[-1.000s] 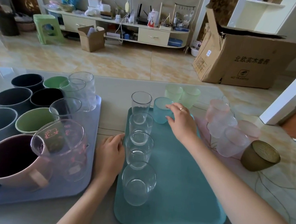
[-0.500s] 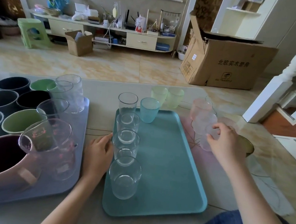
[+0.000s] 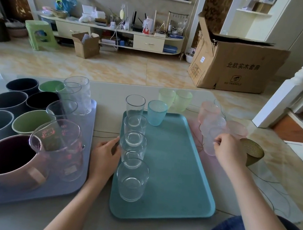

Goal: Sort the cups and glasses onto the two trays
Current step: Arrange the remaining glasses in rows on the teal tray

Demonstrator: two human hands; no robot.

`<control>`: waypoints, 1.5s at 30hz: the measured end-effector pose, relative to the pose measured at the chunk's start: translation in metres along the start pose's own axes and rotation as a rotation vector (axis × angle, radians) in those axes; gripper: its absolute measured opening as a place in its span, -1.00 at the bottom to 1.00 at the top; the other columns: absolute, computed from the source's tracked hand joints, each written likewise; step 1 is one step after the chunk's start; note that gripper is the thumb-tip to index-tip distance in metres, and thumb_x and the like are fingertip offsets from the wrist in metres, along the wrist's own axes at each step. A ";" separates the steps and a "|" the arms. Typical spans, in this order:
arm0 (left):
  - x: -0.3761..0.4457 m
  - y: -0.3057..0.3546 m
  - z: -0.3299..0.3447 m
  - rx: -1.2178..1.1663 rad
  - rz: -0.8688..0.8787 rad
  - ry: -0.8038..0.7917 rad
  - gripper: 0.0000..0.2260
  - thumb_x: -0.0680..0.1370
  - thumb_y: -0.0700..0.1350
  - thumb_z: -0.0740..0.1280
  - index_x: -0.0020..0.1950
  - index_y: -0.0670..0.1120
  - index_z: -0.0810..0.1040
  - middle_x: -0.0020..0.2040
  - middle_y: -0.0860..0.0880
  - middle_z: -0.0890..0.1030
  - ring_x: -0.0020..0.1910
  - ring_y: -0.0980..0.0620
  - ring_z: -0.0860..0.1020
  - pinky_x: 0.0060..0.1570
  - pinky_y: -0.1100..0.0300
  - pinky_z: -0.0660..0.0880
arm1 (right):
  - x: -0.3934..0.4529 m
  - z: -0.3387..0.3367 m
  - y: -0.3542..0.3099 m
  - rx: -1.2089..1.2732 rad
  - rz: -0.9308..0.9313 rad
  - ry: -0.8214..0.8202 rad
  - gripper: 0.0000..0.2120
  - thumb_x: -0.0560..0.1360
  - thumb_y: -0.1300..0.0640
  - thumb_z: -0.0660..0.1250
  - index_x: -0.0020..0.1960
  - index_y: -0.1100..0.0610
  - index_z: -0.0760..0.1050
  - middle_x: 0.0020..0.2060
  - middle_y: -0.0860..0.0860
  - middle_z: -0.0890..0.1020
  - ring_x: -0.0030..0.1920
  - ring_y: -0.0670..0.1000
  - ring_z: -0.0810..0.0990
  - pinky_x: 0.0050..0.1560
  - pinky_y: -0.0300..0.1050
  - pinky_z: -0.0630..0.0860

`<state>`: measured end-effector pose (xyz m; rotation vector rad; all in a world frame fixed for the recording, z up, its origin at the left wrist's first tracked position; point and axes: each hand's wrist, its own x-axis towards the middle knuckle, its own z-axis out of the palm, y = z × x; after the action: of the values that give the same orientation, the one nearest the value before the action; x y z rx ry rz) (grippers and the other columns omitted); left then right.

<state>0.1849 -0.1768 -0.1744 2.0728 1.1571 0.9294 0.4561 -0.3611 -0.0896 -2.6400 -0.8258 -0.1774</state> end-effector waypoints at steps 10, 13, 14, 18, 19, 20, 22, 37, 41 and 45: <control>0.000 0.002 0.001 0.012 0.017 0.026 -0.69 0.50 -0.16 0.32 0.24 -0.02 0.57 -0.10 -0.06 0.69 -0.05 -0.11 0.55 -0.06 0.16 0.46 | -0.023 0.001 -0.041 0.213 -0.298 0.200 -0.90 0.49 0.21 0.31 -0.04 0.17 0.59 -0.16 0.12 0.64 -0.28 0.07 0.52 -0.27 -0.16 0.34; 0.000 0.003 0.002 0.011 0.027 0.033 -0.69 0.49 -0.16 0.32 0.23 0.00 0.58 -0.17 -0.06 0.69 -0.11 -0.13 0.54 -0.14 0.23 0.39 | -0.023 0.014 -0.063 0.324 -0.438 0.140 -0.90 0.47 0.23 0.35 -0.04 0.18 0.61 -0.17 0.11 0.65 -0.32 0.02 0.53 -0.21 -0.14 0.47; 0.001 0.003 0.002 0.007 0.029 0.038 -0.69 0.49 -0.17 0.32 0.22 0.01 0.58 -0.18 -0.05 0.69 -0.13 -0.13 0.54 -0.15 0.23 0.39 | -0.023 0.019 -0.069 0.335 -0.473 0.117 -0.90 0.47 0.24 0.36 -0.04 0.18 0.61 -0.16 0.11 0.65 -0.31 0.03 0.54 -0.19 -0.12 0.52; 0.001 0.002 0.002 -0.004 0.018 0.050 -0.70 0.48 -0.18 0.32 0.20 0.00 0.60 -0.11 -0.02 0.70 -0.11 -0.10 0.56 -0.11 0.19 0.46 | -0.021 0.034 -0.090 0.337 -0.557 0.053 -0.91 0.46 0.25 0.36 -0.05 0.17 0.60 -0.14 0.06 0.64 -0.30 -0.04 0.49 -0.18 -0.17 0.48; 0.001 0.002 0.002 -0.005 0.021 0.052 -0.70 0.48 -0.18 0.32 0.20 -0.01 0.60 -0.11 -0.02 0.70 -0.11 -0.09 0.56 -0.09 0.17 0.50 | -0.020 0.036 -0.093 0.333 -0.566 0.040 -0.92 0.47 0.25 0.35 -0.06 0.17 0.60 -0.13 0.06 0.64 -0.29 -0.02 0.51 -0.18 -0.17 0.47; 0.001 0.003 0.002 -0.009 0.025 0.053 -0.71 0.48 -0.18 0.32 0.18 -0.01 0.60 -0.12 -0.01 0.70 -0.11 -0.09 0.56 -0.09 0.14 0.51 | -0.019 0.039 -0.096 0.332 -0.571 0.017 -0.91 0.47 0.25 0.34 -0.05 0.17 0.59 -0.12 0.06 0.64 -0.26 0.01 0.55 -0.17 -0.14 0.49; 0.001 0.004 0.002 -0.008 0.022 0.059 -0.72 0.48 -0.18 0.31 0.17 -0.01 0.61 -0.13 -0.01 0.70 -0.08 -0.08 0.55 -0.09 0.15 0.50 | -0.018 0.043 -0.101 0.318 -0.579 -0.039 -0.90 0.48 0.25 0.32 -0.03 0.17 0.59 -0.09 0.04 0.63 -0.19 0.04 0.59 -0.14 -0.09 0.52; 0.002 0.002 0.003 0.000 -0.005 0.062 -0.71 0.47 -0.17 0.32 0.19 -0.03 0.61 -0.03 0.00 0.70 0.02 -0.04 0.56 -0.08 0.28 0.39 | -0.022 0.035 -0.097 0.334 -0.602 -0.083 -0.81 0.51 0.12 0.31 0.11 0.07 0.57 0.03 -0.06 0.57 -0.30 -0.11 0.51 -0.19 -0.13 0.52; 0.002 0.002 0.002 -0.013 -0.013 0.049 -0.71 0.48 -0.16 0.33 0.19 -0.05 0.61 0.01 -0.01 0.69 0.06 -0.04 0.57 0.00 0.23 0.44 | -0.016 0.012 -0.067 0.310 -0.463 0.139 -0.84 0.51 0.10 0.30 0.06 0.06 0.58 -0.04 -0.04 0.59 -0.28 -0.08 0.51 -0.29 -0.19 0.42; 0.003 0.000 0.002 0.010 -0.016 0.035 -0.70 0.47 -0.16 0.35 0.20 -0.06 0.60 0.02 -0.05 0.69 0.06 -0.08 0.56 0.03 0.16 0.45 | -0.001 -0.012 -0.013 0.124 -0.249 0.394 -0.84 0.50 0.15 0.26 0.02 0.11 0.57 -0.08 0.12 0.65 -0.08 0.19 0.56 -0.15 -0.02 0.46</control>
<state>0.1875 -0.1750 -0.1745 2.0593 1.1974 0.9579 0.4484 -0.3566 -0.0743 -2.2714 -0.9839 -0.6642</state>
